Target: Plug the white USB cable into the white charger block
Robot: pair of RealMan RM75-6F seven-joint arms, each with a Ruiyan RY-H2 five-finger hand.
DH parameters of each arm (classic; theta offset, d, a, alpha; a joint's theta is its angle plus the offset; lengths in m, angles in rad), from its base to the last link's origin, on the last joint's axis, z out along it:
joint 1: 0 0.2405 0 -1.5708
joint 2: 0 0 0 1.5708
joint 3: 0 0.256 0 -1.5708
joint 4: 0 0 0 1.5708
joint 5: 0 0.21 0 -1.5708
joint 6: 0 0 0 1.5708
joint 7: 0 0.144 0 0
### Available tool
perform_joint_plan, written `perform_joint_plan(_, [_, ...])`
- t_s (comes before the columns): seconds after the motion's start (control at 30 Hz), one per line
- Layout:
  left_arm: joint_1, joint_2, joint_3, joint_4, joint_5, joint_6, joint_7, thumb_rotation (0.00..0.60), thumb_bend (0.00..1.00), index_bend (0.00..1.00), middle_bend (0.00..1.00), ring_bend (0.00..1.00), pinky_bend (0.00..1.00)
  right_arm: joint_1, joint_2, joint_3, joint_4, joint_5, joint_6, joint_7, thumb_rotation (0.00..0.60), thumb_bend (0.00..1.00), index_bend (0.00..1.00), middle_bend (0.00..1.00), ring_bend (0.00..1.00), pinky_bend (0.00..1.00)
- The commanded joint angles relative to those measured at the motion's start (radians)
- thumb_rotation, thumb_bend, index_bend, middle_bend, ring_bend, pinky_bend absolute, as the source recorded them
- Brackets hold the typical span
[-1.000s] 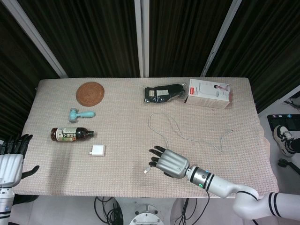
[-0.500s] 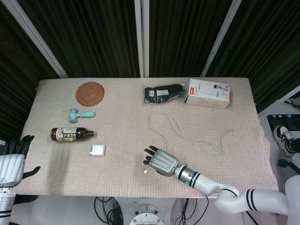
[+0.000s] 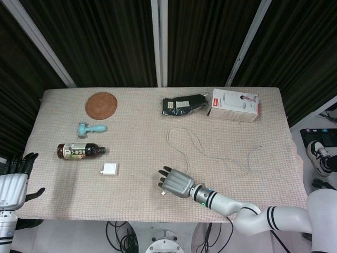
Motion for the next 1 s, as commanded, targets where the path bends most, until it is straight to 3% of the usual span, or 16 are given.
perform_joint_plan(0.03, [0.000,-0.001,-0.001,0.001,0.000,0.000,0.000,0.600,0.05,0.09,0.09,0.00,0.00,0.005,-0.010,-0.007,0.007,0.006,0.011,-0.009,0.600,0.33,0.38,0.33,0.10,0.14])
perform_joint_plan(1.0, [0.004,-0.011,0.005,0.036,0.001,-0.004,-0.039,0.600,0.05,0.09,0.09,0.00,0.00,-0.006,-0.093,-0.076,0.047,0.038,0.136,-0.070,0.600,0.33,0.46,0.37,0.10,0.11])
